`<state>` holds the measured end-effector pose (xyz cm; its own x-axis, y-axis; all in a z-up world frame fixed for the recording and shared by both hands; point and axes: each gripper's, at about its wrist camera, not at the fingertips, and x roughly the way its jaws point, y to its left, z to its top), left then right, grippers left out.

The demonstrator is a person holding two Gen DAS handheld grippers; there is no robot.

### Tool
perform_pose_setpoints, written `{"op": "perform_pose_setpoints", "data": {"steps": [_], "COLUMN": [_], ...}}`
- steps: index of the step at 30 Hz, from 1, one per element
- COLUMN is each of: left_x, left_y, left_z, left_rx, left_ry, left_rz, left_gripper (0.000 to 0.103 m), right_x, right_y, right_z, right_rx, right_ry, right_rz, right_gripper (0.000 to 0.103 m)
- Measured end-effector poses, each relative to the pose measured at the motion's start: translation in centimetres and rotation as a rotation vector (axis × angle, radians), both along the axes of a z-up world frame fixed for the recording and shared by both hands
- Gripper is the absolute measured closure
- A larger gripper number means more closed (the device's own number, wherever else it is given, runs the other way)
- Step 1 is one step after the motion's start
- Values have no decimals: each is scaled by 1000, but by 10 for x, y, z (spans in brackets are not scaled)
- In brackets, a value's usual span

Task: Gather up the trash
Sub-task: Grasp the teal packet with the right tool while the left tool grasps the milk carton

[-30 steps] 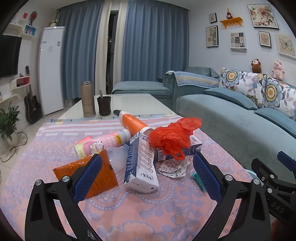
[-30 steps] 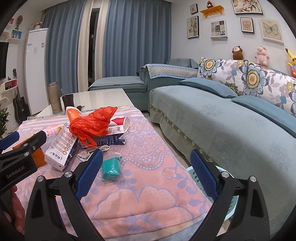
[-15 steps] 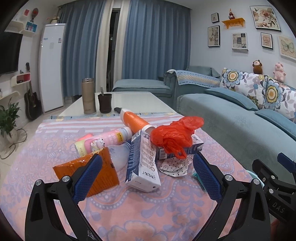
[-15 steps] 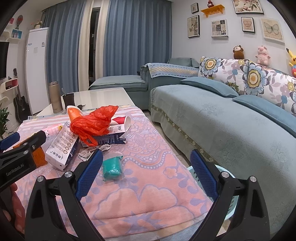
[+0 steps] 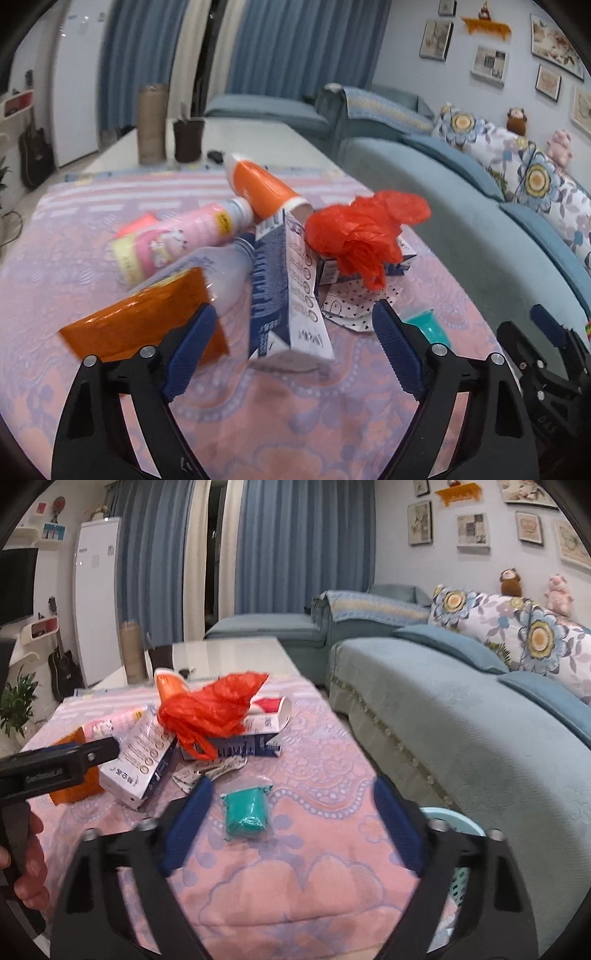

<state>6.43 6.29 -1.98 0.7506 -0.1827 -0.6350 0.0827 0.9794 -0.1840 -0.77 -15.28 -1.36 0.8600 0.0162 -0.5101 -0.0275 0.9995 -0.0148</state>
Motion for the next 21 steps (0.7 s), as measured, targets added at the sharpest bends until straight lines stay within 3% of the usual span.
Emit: {"op": "perform_pose_setpoints", "data": {"steps": [6, 10, 13, 17, 21], "left_x": [29, 39, 44, 44, 38], "left_y": [-11, -5, 0, 1, -2], "left_z": [-22, -38, -43, -48, -46], "left_rx": [71, 50, 25, -9, -5], "left_ry": [81, 142, 154, 153, 129], "left_rz": [-5, 10, 9, -10, -9], "left_gripper": [23, 31, 40, 62, 64], "right_x": [24, 41, 54, 64, 71], "right_y": [10, 11, 10, 9, 14], "right_z": [-23, -39, -49, -56, -59], "right_rx": [36, 51, 65, 88, 84], "right_ry": [113, 190, 230, 283, 318], "right_rz": [57, 57, 57, 74, 83], "right_gripper": [27, 27, 27, 27, 27]}}
